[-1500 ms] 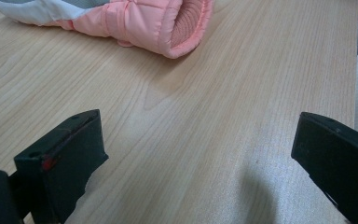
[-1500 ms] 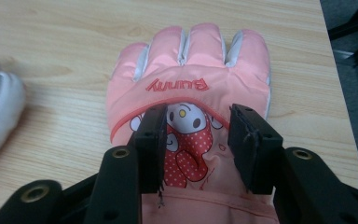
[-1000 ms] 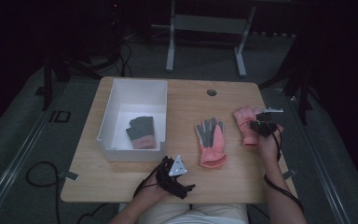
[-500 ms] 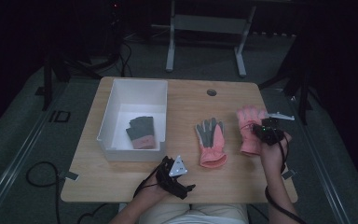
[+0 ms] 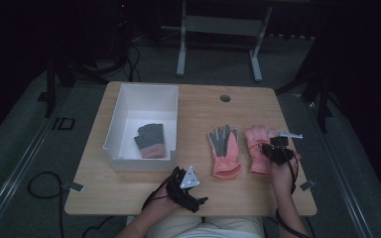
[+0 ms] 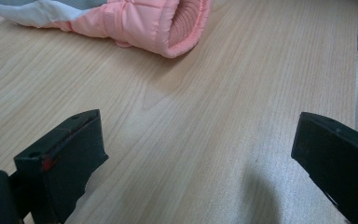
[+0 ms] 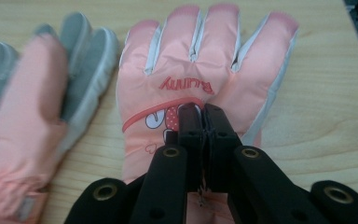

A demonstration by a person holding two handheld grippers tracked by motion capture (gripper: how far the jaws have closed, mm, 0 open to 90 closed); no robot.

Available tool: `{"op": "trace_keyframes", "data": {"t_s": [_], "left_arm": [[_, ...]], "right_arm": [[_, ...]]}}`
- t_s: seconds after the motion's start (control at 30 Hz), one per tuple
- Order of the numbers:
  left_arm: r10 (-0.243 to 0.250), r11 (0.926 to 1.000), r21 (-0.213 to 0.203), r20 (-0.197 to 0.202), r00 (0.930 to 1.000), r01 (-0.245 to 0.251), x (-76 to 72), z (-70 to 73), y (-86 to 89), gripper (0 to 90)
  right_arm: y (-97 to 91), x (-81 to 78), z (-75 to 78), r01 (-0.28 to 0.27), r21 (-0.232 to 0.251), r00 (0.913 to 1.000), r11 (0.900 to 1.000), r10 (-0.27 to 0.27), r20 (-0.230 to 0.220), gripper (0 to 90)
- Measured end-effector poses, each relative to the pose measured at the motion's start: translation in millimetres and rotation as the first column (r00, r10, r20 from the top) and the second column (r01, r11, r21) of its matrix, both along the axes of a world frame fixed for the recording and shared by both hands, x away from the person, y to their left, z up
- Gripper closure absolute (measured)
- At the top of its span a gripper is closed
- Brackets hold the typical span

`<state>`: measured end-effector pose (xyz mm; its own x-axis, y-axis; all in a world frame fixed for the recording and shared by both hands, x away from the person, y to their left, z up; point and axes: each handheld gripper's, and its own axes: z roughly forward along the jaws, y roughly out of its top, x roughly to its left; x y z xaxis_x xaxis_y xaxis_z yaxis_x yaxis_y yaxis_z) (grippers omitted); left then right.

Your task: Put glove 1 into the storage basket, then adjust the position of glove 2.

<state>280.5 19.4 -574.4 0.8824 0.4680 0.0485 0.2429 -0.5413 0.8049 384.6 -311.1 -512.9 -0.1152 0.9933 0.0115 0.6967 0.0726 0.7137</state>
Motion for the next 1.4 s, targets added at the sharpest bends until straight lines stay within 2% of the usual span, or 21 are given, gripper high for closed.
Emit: {"op": "trace_keyframes", "data": {"t_s": [0.03, 0.17, 0.4, 0.6, 0.63, 0.67, 0.7, 0.73, 0.77, 0.83, 0.87, 0.9, 0.93, 0.97, 1.03, 1.17, 1.4], "left_arm": [[-0.003, 1.0000, 0.003, 0.004, 1.0000, 0.003, -0.2, 0.0, -0.6, 2.1], [-0.001, 1.0000, 0.003, 0.004, 1.0000, 0.001, -0.2, -0.1, -0.5, 2.1], [-0.003, 1.0000, 0.003, 0.003, 1.0000, 0.003, -0.2, 0.0, -0.4, 2.1], [-0.002, 1.0000, -0.001, 0.000, 1.0000, 0.002, 0.3, 0.2, 0.0, 2.1], [-0.002, 1.0000, 0.000, 0.000, 1.0000, 0.002, 0.4, 0.2, -0.1, 2.1], [-0.002, 1.0000, 0.002, 0.000, 1.0000, 0.002, 0.5, 0.1, 0.0, 2.1], [-0.002, 1.0000, 0.004, -0.001, 1.0000, 0.002, 0.5, 0.1, -0.1, 2.1], [-0.002, 1.0000, 0.004, -0.001, 1.0000, 0.002, 0.5, 0.1, -0.1, 2.1], [-0.005, 1.0000, 0.005, 0.003, 1.0000, 0.005, 0.1, 0.4, -0.6, 2.1], [-0.002, 1.0000, 0.004, 0.005, 1.0000, 0.002, -0.3, 0.0, -1.4, 2.1], [-0.002, 1.0000, 0.004, 0.005, 1.0000, 0.002, -0.3, 0.0, -1.4, 2.1], [-0.005, 0.9999, 0.010, 0.005, 1.0000, 0.005, -0.2, 0.1, -1.3, 2.1], [-0.005, 0.9999, 0.010, 0.005, 1.0000, 0.005, -0.2, 0.1, -1.3, 2.1], [-0.003, 1.0000, 0.007, 0.005, 1.0000, 0.003, -0.3, 0.3, -1.4, 2.1], [-0.003, 1.0000, 0.006, 0.003, 1.0000, 0.003, -0.1, 0.2, -1.1, 2.1], [-0.004, 1.0000, 0.009, 0.005, 1.0000, 0.004, 0.0, 0.2, -2.2, 2.1], [-0.007, 0.9999, 0.010, 0.007, 1.0000, 0.007, -0.3, 0.1, -1.9, 2.1]], "right_arm": [[-1.5, 3.0, -6.2, 0.006, 0.007, 0.9999, 1.0000, -0.006, -0.008, 87.1], [-1.8, 6.2, -13.5, 0.013, 0.015, 0.9999, 0.9998, -0.013, -0.009, 86.6], [-1.7, 6.7, -17.0, 0.004, 0.013, 1.0000, 0.9999, -0.004, -0.003, 85.0], [-5.1, 2.9, -6.2, -0.033, -0.001, 0.9993, 0.9995, 0.033, 0.018, 79.7], [-9.0, 1.0, 0.8, -0.064, -0.006, 0.9973, 0.9979, 0.065, 0.034, 75.5], [-9.0, 1.0, 0.8, -0.064, -0.006, 0.9973, 0.9979, 0.065, 0.034, 75.5], [-12.3, -0.2, 6.6, -0.091, -0.016, 0.9947, 0.9958, 0.091, 0.048, 73.4], [-12.3, -0.2, 6.6, -0.091, -0.016, 0.9947, 0.9958, 0.091, 0.048, 73.4], [-15.0, -1.6, 12.0, -0.157, -0.026, 0.9853, 0.9872, 0.159, 0.063, 70.2], [-17.4, -2.5, 14.8, -0.196, -0.049, 0.9781, 0.9793, 0.199, 0.061, 67.5], [-17.4, -2.5, 14.8, -0.196, -0.049, 0.9781, 0.9793, 0.199, 0.061, 67.5], [-20.5, -2.5, 15.1, -0.246, -0.053, 0.9667, 0.9679, 0.249, 0.060, 64.2], [-20.5, -2.5, 15.1, -0.246, -0.053, 0.9667, 0.9679, 0.249, 0.060, 64.2], [-22.6, -1.9, 13.5, -0.268, -0.073, 0.9614, 0.9606, 0.272, 0.043, 62.8], [-24.1, -1.8, 10.9, -0.281, -0.073, 0.9581, 0.9568, 0.284, 0.033, 60.9], [-24.8, -1.5, 3.7, -0.290, -0.058, 0.9565, 0.9553, 0.291, 0.016, 58.4], [-18.7, 0.6, -7.5, -0.286, -0.053, 0.9580, 0.9567, 0.287, 0.005, 58.1]]}}
